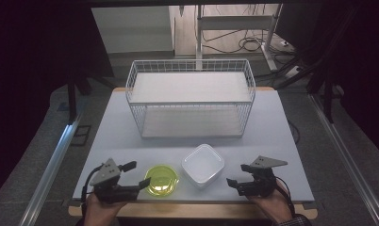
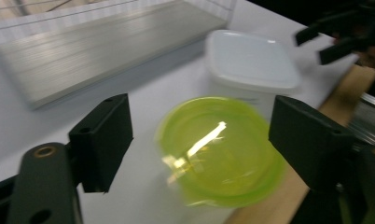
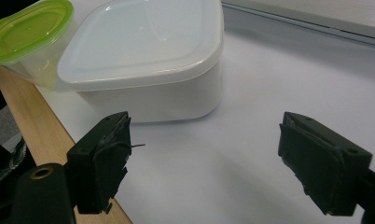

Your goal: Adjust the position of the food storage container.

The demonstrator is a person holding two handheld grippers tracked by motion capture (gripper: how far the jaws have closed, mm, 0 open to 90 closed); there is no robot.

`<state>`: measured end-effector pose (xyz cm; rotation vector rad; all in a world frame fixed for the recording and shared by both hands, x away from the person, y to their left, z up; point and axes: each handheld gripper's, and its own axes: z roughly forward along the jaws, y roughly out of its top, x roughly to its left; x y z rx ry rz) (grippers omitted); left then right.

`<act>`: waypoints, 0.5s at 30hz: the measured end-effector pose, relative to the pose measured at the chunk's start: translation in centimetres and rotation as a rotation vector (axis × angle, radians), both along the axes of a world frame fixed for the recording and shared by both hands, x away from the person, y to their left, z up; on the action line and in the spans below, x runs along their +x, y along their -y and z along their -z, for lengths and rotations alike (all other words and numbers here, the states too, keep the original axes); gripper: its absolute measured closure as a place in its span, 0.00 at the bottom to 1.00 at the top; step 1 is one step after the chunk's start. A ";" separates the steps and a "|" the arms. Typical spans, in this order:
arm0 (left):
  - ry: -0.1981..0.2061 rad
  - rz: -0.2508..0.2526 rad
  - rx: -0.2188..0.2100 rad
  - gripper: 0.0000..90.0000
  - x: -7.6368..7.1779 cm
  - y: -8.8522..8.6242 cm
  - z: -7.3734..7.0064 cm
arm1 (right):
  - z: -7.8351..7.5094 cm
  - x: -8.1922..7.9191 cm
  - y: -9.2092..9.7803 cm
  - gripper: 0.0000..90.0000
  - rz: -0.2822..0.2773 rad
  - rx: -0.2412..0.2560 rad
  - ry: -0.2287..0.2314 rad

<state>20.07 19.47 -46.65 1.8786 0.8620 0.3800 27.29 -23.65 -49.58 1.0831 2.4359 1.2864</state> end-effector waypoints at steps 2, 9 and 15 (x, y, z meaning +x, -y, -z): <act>-0.001 0.044 0.022 0.30 -0.3 1.6 -0.1 | -0.1 0.0 -0.1 0.21 -0.006 0.000 0.002; -0.031 0.107 0.066 0.53 -0.5 5.1 0.5 | -0.3 -0.2 -0.2 0.27 -0.010 -0.004 0.012; -0.056 0.127 0.073 0.79 -0.5 6.6 1.1 | -0.3 -0.4 -0.3 0.33 -0.017 -0.027 0.023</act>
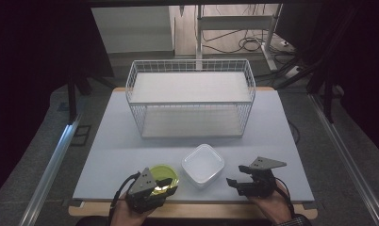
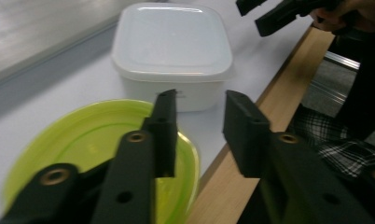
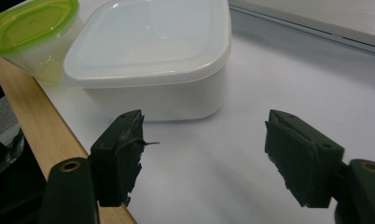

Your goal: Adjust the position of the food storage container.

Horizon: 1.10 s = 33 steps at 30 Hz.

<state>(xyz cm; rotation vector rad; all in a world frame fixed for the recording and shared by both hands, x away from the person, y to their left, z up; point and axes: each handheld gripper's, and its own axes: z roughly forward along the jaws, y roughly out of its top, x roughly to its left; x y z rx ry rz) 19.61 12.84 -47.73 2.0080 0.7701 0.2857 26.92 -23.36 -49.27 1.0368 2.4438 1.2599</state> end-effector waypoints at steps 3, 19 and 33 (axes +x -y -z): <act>-0.022 0.009 0.019 0.90 0.0 1.1 0.5 | 0.0 0.0 0.0 0.35 0.000 -0.009 -0.002; -0.074 -0.012 0.123 0.99 0.7 2.4 2.3 | 0.2 -0.1 -0.2 0.38 -0.009 -0.025 -0.008; -0.091 -0.095 0.079 1.00 2.3 0.5 2.7 | 0.4 -0.1 -0.4 0.41 -0.025 -0.044 -0.015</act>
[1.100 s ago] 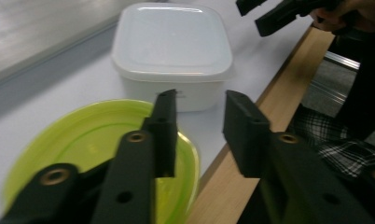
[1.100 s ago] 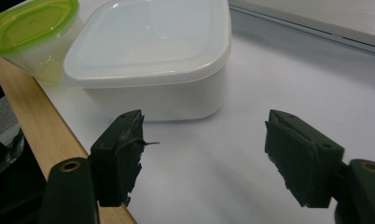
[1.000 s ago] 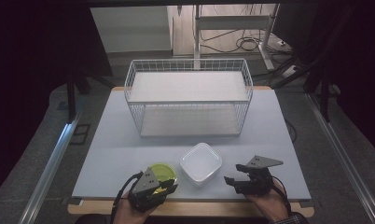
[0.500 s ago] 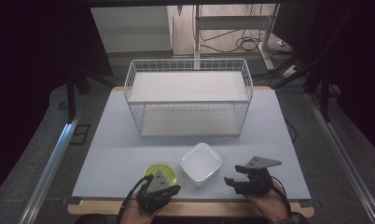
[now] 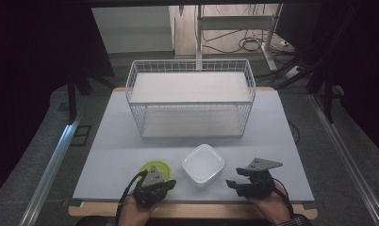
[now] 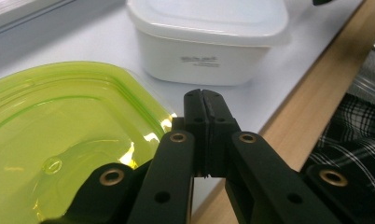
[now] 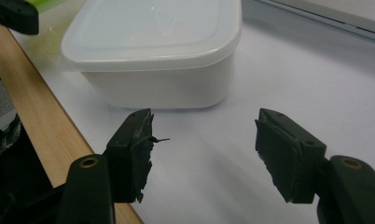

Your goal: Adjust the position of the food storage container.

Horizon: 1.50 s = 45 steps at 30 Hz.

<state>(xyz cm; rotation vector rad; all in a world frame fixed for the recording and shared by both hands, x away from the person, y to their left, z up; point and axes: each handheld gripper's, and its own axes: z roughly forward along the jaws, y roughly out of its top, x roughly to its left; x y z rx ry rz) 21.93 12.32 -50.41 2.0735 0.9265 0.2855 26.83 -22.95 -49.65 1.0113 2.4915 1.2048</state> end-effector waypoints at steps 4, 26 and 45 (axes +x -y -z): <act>-0.002 -0.031 -0.002 1.00 0.5 -0.9 0.0 | 0.0 0.0 0.0 0.41 0.000 -0.004 -0.003; -0.012 -0.174 0.020 1.00 2.2 -6.1 0.1 | 0.3 0.1 -0.1 0.42 -0.010 -0.019 -0.014; 0.008 -0.208 0.010 0.97 2.3 -7.1 -0.1 | 0.2 0.2 -0.1 0.46 -0.012 -0.021 -0.012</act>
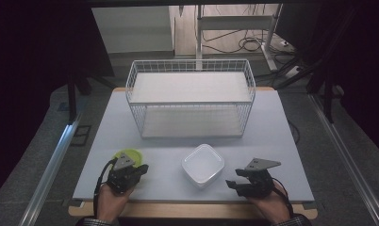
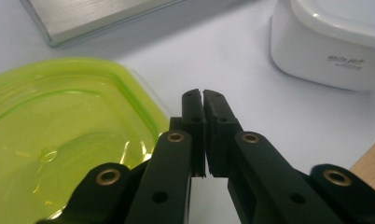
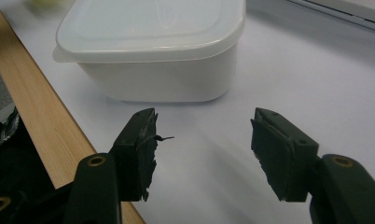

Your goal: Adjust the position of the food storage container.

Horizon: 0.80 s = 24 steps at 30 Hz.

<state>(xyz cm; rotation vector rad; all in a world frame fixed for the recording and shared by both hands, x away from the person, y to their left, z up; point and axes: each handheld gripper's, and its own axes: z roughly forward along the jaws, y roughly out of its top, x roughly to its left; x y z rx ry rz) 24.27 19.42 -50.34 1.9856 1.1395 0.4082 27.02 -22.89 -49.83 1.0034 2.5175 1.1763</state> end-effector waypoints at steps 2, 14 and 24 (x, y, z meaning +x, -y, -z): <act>0.012 0.010 -0.004 0.97 -0.3 0.4 -0.2 | -0.1 0.0 0.1 0.49 0.003 -0.002 0.000; 0.014 0.141 -0.014 0.98 -1.0 5.4 0.2 | -1.1 1.3 0.1 0.91 -0.002 -0.009 0.020; -0.033 0.175 -0.032 0.98 0.4 8.6 1.4 | -0.7 5.2 -1.5 0.99 0.007 -0.059 0.018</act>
